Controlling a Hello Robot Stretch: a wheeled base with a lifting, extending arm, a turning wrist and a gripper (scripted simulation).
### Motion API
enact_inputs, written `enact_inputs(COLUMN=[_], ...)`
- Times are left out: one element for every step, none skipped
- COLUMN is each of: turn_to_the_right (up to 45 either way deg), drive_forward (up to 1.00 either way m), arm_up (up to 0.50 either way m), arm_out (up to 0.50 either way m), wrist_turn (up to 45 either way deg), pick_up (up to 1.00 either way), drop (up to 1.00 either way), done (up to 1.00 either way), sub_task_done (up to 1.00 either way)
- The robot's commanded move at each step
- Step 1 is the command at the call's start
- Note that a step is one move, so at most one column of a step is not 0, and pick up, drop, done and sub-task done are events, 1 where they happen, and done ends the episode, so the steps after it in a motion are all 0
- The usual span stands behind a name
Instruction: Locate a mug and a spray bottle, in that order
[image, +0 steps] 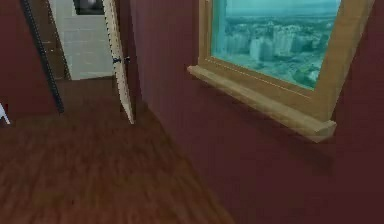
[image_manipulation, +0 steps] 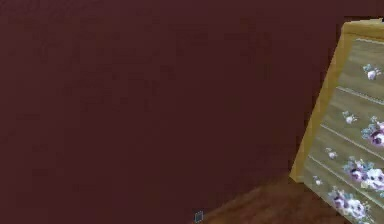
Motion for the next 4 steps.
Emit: enact_inputs(turn_to_the_right=[-24.0,0.0,-30.0,0.0], drive_forward=[0.00,0.50,0.00,1.00], arm_up=[0.00,0.00,0.00,0.00], arm_out=[0.00,0.00,0.00,0.00], wrist_turn=[0.0,0.0,0.0,0.0], pick_up=[0.00,0.00,0.00,0.00], drop=[0.00,0.00,0.00,0.00], done=[0.00,0.00,0.00,0.00], sub_task_done=[0.00,0.00,0.00,0.00])
